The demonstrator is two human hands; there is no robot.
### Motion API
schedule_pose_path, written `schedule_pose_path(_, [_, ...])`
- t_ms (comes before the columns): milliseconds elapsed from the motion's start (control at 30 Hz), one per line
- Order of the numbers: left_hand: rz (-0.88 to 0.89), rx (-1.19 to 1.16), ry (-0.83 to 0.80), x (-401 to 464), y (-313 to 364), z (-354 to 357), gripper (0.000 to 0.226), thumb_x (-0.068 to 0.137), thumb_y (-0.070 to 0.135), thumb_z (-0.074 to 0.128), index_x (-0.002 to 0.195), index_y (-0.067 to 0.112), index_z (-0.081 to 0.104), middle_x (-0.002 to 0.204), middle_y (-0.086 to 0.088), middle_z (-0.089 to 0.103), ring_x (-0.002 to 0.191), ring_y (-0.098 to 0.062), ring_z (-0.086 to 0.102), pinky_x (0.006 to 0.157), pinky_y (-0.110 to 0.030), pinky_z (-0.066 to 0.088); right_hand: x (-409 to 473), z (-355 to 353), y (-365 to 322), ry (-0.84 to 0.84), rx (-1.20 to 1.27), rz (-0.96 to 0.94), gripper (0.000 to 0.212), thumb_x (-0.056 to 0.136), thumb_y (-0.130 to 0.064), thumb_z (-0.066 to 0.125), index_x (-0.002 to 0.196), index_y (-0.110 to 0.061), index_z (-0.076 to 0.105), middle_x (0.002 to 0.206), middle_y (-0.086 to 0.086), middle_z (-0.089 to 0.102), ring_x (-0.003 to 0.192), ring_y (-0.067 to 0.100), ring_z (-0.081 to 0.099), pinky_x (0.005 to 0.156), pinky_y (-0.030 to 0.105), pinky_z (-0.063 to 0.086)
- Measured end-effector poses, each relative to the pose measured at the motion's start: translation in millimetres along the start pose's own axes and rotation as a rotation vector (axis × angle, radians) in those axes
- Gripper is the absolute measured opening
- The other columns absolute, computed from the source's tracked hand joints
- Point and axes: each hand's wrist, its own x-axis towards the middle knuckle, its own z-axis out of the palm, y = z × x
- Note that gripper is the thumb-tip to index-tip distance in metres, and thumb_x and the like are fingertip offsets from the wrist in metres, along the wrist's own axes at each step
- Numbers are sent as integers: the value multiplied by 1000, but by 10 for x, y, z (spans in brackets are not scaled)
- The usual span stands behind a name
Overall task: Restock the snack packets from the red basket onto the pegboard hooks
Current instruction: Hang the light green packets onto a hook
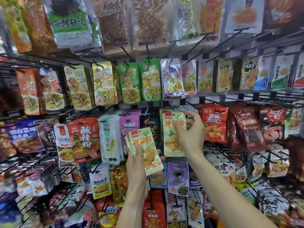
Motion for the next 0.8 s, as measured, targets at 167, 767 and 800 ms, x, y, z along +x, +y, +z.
schedule_pose_path(167, [22, 21, -9, -44, 94, 8, 36, 109, 46, 47, 139, 28, 56, 105, -15, 81, 90, -38, 79, 45, -34, 61, 13, 86, -29, 21, -120, -38, 43, 93, -22, 78, 132, -23, 61, 110, -6, 65, 108, 16, 62, 88, 30, 48])
schedule_pose_path(767, [-63, 79, -13, -98, 82, 320, 35, 97, 51, 66, 126, 34, 63, 114, 10, 79, 92, -13, 79, 54, -38, 61, -428, -35, 68, -151, 84, 31, 34, 89, -20, 81, 112, -27, 57, 108, -10, 66, 96, 0, 63, 80, 16, 48])
schedule_pose_path(800, [-85, 52, -3, -85, 75, 308, 33, 99, 52, 63, 127, 35, 62, 120, 10, 77, 98, -16, 77, 55, -39, 61, -390, -55, 64, -123, 92, 1, 31, 91, -19, 79, 113, -28, 59, 111, -11, 64, 101, 0, 61, 82, 14, 47])
